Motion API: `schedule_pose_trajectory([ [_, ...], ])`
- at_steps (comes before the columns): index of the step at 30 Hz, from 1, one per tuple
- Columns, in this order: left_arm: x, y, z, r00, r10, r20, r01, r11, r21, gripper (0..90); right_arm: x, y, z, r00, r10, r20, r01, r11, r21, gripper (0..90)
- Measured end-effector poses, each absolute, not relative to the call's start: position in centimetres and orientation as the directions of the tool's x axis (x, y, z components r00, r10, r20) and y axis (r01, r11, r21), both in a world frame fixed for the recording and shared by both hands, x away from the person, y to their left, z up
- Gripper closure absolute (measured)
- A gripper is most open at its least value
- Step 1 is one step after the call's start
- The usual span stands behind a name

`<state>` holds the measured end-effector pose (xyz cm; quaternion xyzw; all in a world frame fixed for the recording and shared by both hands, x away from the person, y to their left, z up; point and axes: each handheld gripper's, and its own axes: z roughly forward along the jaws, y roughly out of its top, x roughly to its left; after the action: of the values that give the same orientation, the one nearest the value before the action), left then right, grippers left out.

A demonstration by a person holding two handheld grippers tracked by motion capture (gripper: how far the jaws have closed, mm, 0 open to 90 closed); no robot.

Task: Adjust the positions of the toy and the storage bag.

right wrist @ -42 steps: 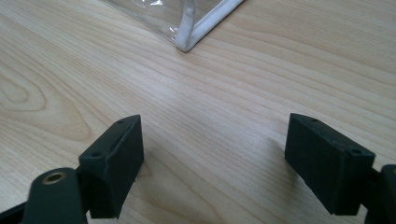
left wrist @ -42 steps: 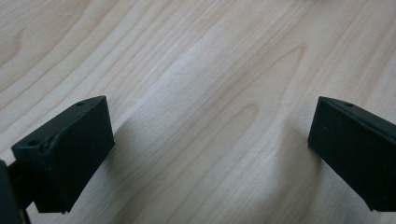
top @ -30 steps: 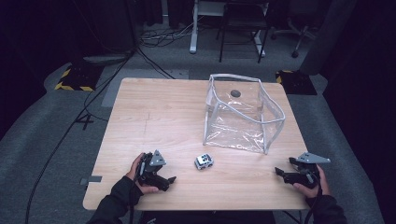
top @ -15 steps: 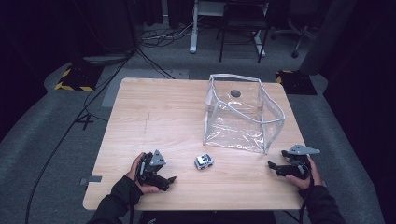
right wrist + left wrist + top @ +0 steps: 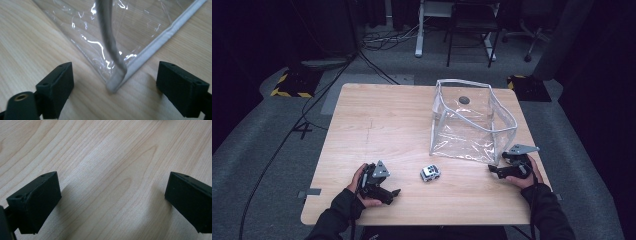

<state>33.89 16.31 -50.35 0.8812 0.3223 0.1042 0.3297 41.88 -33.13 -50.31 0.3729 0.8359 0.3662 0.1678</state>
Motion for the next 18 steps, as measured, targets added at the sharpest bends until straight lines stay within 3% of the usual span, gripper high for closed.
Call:
schedule_pose_trajectory([
  [3, 33.9, 16.3, -50.3, 0.771, 0.637, -0.028, 0.499, -0.575, 0.648, 0.6, 42.4, -32.8, -50.3, -0.675, 0.737, -0.022, 0.488, 0.469, 0.736, 17.1],
  [6, 33.9, 16.3, -50.3, 0.771, 0.637, -0.029, 0.499, -0.575, 0.648, 0.6, 42.9, -32.7, -50.3, -0.689, 0.724, -0.026, 0.465, 0.469, 0.751, 25.5],
  [18, 33.9, 16.3, -50.4, 0.77, 0.638, -0.032, 0.5, -0.571, 0.651, 0.5, 44.6, -31.7, -50.3, -0.7, 0.714, -0.022, 0.459, 0.473, 0.752, 26.2],
])
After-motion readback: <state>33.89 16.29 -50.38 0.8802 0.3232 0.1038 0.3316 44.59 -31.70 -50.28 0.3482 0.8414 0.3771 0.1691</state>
